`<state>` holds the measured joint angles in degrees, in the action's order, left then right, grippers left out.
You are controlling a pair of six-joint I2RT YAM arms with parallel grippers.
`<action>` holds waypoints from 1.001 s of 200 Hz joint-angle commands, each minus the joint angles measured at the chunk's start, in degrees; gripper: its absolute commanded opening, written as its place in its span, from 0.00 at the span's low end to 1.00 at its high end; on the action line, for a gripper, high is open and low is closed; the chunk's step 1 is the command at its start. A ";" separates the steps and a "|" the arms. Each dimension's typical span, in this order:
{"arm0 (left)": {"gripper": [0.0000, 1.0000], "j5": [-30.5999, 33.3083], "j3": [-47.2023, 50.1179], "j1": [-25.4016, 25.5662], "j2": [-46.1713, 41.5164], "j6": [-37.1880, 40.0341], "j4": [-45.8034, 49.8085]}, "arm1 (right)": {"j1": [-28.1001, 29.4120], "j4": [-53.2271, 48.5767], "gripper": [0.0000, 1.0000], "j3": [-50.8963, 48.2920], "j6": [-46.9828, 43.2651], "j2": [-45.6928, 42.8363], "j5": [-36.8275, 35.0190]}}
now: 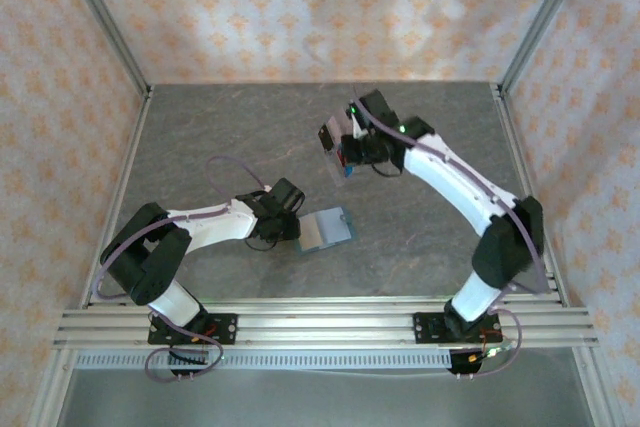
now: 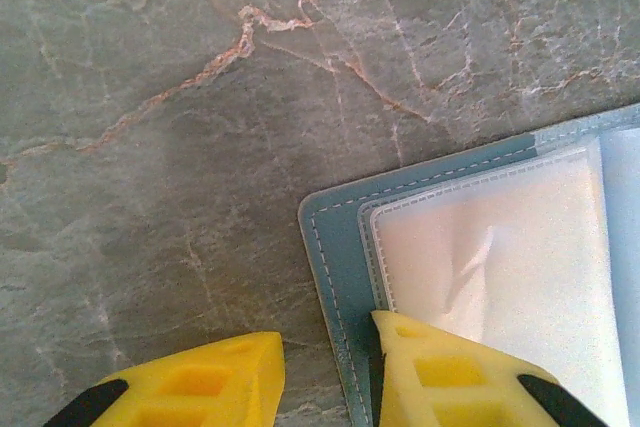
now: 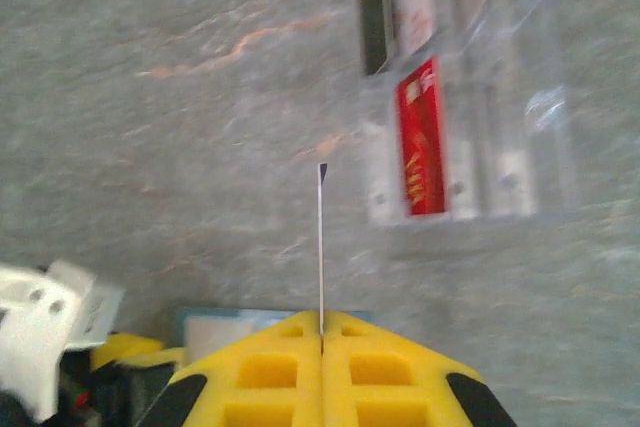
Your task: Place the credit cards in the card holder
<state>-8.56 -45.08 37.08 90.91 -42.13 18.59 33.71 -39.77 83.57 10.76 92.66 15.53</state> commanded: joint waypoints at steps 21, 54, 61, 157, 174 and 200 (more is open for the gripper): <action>0.29 1.08 2.50 0.23 5.11 0.02 -1.10 | 1.09 28.72 0.00 -20.99 9.60 -4.62 15.40; 0.27 1.51 2.54 0.49 5.37 -0.47 -1.18 | 1.27 46.12 0.00 -32.87 16.01 -3.73 20.37; 0.27 1.60 2.75 0.54 5.33 -0.58 -1.34 | 1.27 49.28 0.00 -35.02 17.08 -3.47 20.65; 0.25 1.88 2.51 1.00 6.64 -0.85 -1.44 | 1.44 63.50 0.00 -43.01 20.51 2.28 21.75; 0.25 1.79 2.45 0.98 6.82 -0.76 -1.45 | 1.44 63.66 0.00 -43.02 20.42 3.03 21.82; 0.24 1.84 2.28 0.98 6.90 -0.76 -1.43 | 1.43 64.59 0.00 -43.47 20.63 3.85 21.66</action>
<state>-7.46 -45.23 37.50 91.90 -42.15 18.68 34.85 21.47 41.17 31.14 95.70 37.19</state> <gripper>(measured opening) 0.247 0.044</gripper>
